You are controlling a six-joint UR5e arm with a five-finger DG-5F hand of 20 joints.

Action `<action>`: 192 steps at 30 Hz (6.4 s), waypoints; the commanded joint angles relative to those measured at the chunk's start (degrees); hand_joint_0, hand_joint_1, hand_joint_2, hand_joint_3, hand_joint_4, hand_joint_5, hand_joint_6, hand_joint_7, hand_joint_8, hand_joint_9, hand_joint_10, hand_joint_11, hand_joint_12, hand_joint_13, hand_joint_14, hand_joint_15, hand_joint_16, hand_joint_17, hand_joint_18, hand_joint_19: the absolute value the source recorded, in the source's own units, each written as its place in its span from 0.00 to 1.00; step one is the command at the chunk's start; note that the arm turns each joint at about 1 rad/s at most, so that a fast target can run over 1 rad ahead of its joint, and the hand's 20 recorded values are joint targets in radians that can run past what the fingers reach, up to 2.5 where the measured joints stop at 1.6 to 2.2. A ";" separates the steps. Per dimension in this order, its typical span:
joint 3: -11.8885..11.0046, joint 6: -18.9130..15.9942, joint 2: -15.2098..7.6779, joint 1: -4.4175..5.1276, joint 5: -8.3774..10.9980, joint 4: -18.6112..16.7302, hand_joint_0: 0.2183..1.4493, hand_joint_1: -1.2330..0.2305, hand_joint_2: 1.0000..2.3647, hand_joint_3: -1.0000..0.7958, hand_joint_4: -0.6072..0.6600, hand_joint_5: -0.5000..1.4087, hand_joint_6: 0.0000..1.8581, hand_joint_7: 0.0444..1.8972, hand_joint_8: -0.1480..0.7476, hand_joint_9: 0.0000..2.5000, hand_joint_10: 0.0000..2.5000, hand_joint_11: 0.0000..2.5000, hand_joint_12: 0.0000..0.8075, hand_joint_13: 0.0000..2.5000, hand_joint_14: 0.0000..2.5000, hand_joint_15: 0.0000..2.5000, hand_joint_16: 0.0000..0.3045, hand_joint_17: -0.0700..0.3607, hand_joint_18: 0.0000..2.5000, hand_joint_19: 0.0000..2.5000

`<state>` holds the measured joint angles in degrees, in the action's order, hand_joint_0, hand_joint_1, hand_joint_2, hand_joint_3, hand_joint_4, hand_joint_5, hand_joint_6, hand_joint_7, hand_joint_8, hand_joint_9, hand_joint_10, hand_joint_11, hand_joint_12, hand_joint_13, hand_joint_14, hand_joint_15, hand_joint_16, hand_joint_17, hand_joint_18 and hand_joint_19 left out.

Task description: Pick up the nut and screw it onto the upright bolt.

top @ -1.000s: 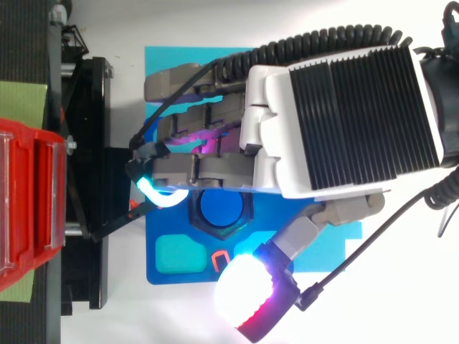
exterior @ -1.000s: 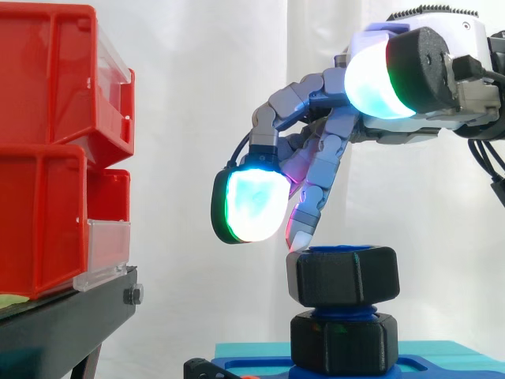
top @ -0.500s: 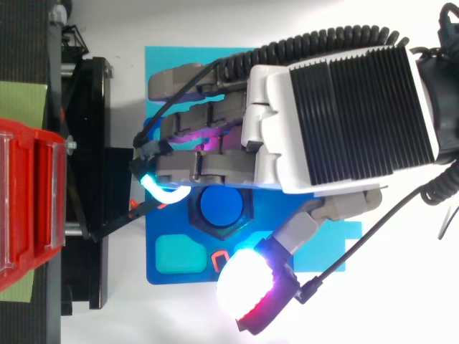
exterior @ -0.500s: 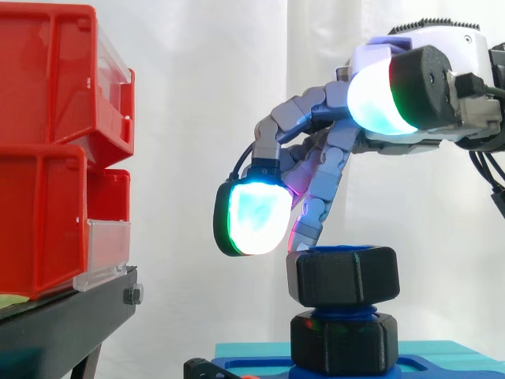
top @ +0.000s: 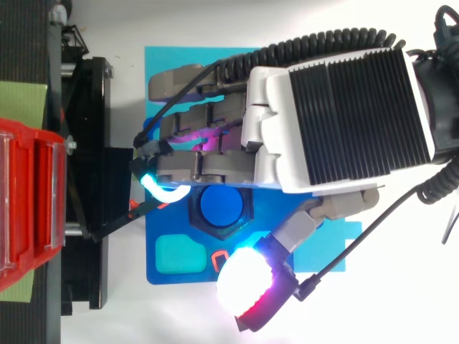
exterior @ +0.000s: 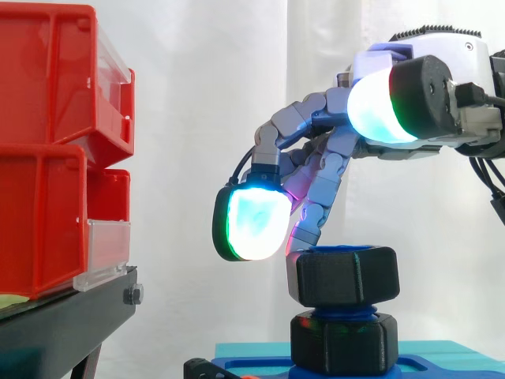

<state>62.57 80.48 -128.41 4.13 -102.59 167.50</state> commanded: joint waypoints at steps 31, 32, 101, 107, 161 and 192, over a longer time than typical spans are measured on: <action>0.01 -0.42 -1.40 -1.14 -1.82 0.29 0.25 0.72 0.00 0.28 0.62 0.27 0.27 0.78 0.50 0.45 0.00 0.00 0.32 0.31 0.00 0.00 0.08 0.29 0.17 0.00; 0.01 -0.42 -1.40 -1.40 -2.08 0.20 0.25 0.72 0.00 0.28 0.62 0.27 0.27 0.78 0.50 0.45 0.00 0.00 0.32 0.31 0.00 0.00 0.08 0.29 0.17 0.00; -2.80 -2.79 -1.40 -0.44 -2.70 2.05 0.23 0.77 0.00 0.28 0.67 0.21 0.27 0.40 0.47 0.42 0.00 0.00 0.32 0.31 0.00 0.00 0.10 0.32 0.20 0.04; -2.80 -2.79 -1.49 -0.44 -2.87 2.05 0.23 0.77 0.00 0.28 0.67 0.21 0.27 0.41 0.48 0.42 0.00 0.00 0.32 0.31 0.00 0.00 0.10 0.32 0.20 0.04; -5.53 1.61 -1.40 -5.89 -8.50 6.00 0.25 0.73 0.00 0.28 0.59 0.29 0.28 0.75 0.50 0.56 0.00 0.01 0.26 0.40 0.00 0.02 0.08 0.29 0.28 0.05; -4.47 -1.21 -1.49 -1.67 -4.02 3.89 0.24 0.75 0.00 0.28 0.66 0.21 0.27 0.37 0.47 0.42 0.00 0.00 0.32 0.31 0.00 0.00 0.10 0.32 0.20 0.04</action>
<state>58.04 79.21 -129.87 2.35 -106.65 170.83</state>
